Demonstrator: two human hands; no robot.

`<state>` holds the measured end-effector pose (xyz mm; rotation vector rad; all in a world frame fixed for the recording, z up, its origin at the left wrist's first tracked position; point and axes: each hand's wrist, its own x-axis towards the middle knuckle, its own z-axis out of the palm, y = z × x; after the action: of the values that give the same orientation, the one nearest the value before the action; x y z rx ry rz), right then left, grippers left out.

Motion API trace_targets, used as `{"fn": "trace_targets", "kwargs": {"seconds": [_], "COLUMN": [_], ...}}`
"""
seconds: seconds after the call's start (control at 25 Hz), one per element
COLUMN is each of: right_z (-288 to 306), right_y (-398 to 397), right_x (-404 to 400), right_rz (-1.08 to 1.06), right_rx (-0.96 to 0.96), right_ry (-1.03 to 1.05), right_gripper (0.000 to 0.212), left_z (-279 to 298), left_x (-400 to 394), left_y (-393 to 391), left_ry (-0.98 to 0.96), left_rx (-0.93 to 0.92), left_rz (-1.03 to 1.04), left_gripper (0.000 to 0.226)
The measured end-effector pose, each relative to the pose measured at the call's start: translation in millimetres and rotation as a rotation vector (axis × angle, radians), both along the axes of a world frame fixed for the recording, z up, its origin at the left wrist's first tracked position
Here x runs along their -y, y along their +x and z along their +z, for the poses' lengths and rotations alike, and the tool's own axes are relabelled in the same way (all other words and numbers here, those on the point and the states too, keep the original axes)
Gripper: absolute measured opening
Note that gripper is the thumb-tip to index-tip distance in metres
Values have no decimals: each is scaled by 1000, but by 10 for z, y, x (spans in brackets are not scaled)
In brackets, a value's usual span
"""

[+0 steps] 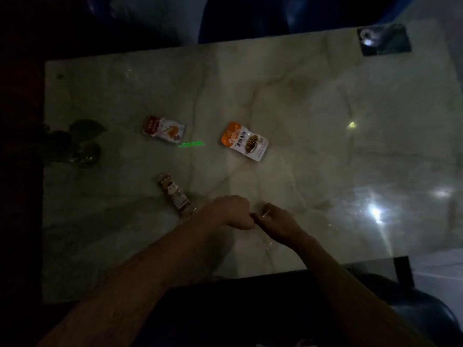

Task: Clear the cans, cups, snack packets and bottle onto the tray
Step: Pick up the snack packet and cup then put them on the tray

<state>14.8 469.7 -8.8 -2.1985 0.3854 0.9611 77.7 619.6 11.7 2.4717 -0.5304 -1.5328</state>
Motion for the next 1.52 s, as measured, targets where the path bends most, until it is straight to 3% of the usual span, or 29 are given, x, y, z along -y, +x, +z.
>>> {"fn": "trace_targets", "kwargs": {"seconds": [0.08,0.16,0.24,0.32,0.4,0.52,0.72,0.8,0.96,1.04,1.16,1.28,1.4,1.52], "right_z": [-55,-87,-121,-147,-159,-184,-156,-140,-106,-78,13,215,482,652], "right_y": [-32,-114,-176,-190,-174,-167,-115,-90,-62,-71,-86,-26,-35,-230], "right_x": [62,61,29,12,2,-17,58,80,64,88,151,249,316,367], "right_rz": [-29,-38,-24,-16,-6,-19,-74,-49,-4,6,-34,-273,-616,-736], "right_rx": [-4,19,68,91,39,-44,-67,-69,-51,-54,-43,-3,-107,-149], "right_ry": [30,53,50,57,79,88,152,173,144,134,154,255,634,778], "right_gripper": [66,69,76,79,89,100,86,86,78,80,57,57,47,48], "left_z": [-45,-109,-242,-417,-580,-781,-743,-601,-117,44,212,327,377,394], "left_x": [117,182,206,192,167,135,132,194,136,-57,-263,-303,-264,-106], "left_y": [350,668,940,1159,1278,1253,1124,1058,712,434,66,-263,-606,-821], "left_ry": [32,-96,-140,-45,28,-4,-163,-327,-659,-634,-620,-585,-553,-511], "left_rx": [9,360,756,861,794,696,784,761,273,228,194,132,87,1], "left_rz": [-139,-70,-135,-315,-358,-238,-62,212,1144,1311,1500,1547,1473,1394], "left_gripper": [29,24,45,66,78,73,57,41,23,20,17,16,16,14]}}
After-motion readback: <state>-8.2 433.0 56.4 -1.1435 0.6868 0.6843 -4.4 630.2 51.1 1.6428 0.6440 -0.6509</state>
